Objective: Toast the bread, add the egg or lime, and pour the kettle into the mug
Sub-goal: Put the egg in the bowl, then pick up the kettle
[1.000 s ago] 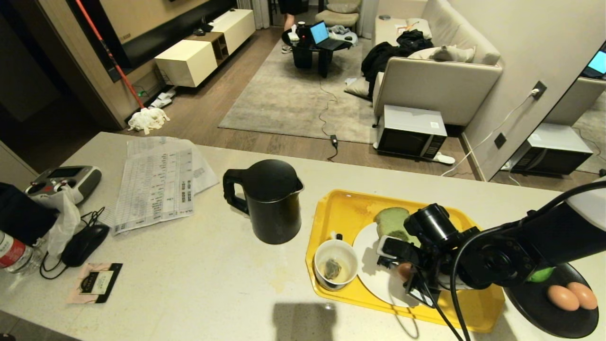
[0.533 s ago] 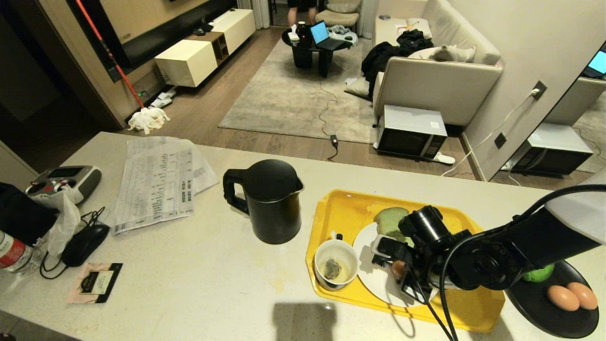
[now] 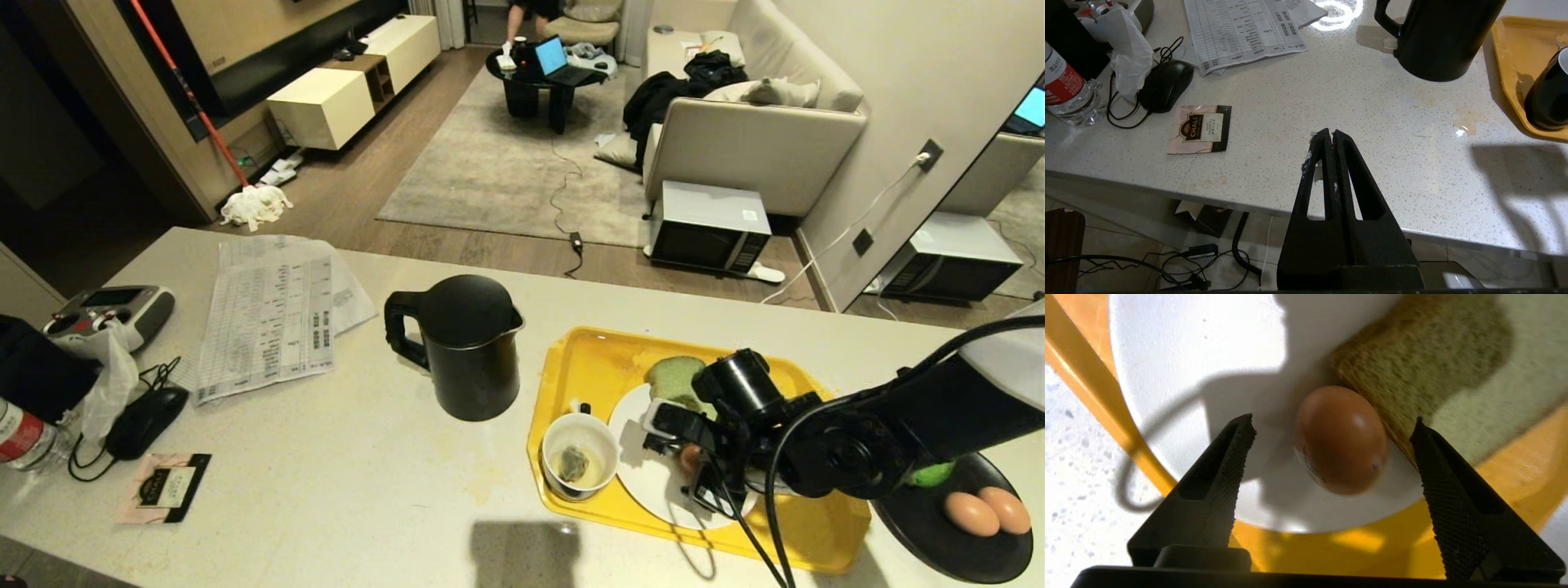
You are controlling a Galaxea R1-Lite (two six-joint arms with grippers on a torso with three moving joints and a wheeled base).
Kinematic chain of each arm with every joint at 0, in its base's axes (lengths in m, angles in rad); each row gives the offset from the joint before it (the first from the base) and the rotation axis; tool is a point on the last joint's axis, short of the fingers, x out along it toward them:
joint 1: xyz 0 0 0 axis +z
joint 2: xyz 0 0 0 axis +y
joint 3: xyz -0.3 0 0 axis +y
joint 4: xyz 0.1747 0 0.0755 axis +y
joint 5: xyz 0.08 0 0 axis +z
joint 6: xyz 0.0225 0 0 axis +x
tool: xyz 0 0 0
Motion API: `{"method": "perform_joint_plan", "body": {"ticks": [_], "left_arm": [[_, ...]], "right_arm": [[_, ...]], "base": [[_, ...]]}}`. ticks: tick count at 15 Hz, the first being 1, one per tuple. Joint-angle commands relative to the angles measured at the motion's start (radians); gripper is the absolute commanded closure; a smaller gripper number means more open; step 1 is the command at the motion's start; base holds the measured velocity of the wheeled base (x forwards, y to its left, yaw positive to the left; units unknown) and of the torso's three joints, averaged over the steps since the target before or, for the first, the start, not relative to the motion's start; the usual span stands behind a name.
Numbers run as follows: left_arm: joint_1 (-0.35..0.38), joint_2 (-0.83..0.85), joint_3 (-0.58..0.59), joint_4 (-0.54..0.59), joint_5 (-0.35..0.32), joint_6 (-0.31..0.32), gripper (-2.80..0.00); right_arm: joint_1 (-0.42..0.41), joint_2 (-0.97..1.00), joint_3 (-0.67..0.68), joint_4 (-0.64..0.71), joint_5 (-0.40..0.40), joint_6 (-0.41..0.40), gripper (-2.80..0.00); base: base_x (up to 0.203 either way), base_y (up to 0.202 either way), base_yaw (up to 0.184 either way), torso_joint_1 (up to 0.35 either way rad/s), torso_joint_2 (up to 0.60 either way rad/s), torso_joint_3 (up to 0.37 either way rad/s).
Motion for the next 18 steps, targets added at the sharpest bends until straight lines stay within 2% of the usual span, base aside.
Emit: {"method": "perform_joint_plan", "body": {"ticks": [1,5,10,14,15,18], "left_arm": [[0.0,-0.001,0.002,-0.001,0.0,0.0,0.0],[0.0,-0.001,0.002,-0.001,0.0,-0.001,0.0],[0.0,-0.001,0.002,-0.001,0.0,-0.001,0.0],[0.0,-0.001,0.001,-0.001,0.0,-0.001,0.0],[0.0,-0.001,0.002,-0.001,0.0,-0.001,0.0],[0.0,-0.001,0.001,-0.001,0.0,-0.001,0.0]], "right_arm": [[0.0,-0.089,0.02,0.004,0.001,-0.004,-2.8],[-0.004,-0.225,0.076,0.043,0.017,0.001,-2.8],[-0.024,-0.46,0.078,0.046,0.04,0.02,-2.8],[-0.045,-0.703,0.068,0.042,0.002,0.038,-2.8],[-0.063,-0.751,0.064,0.04,-0.005,0.04,0.0],[-0.119,-0.851,0.008,0.038,-0.009,0.084,0.0]], "base": [[0.0,0.0,0.0,0.0,0.0,0.0],[0.0,0.0,0.0,0.0,0.0,0.0],[0.0,0.0,0.0,0.0,0.0,0.0],[0.0,0.0,0.0,0.0,0.0,0.0],[0.0,0.0,0.0,0.0,0.0,0.0],[0.0,0.0,0.0,0.0,0.0,0.0]]}}
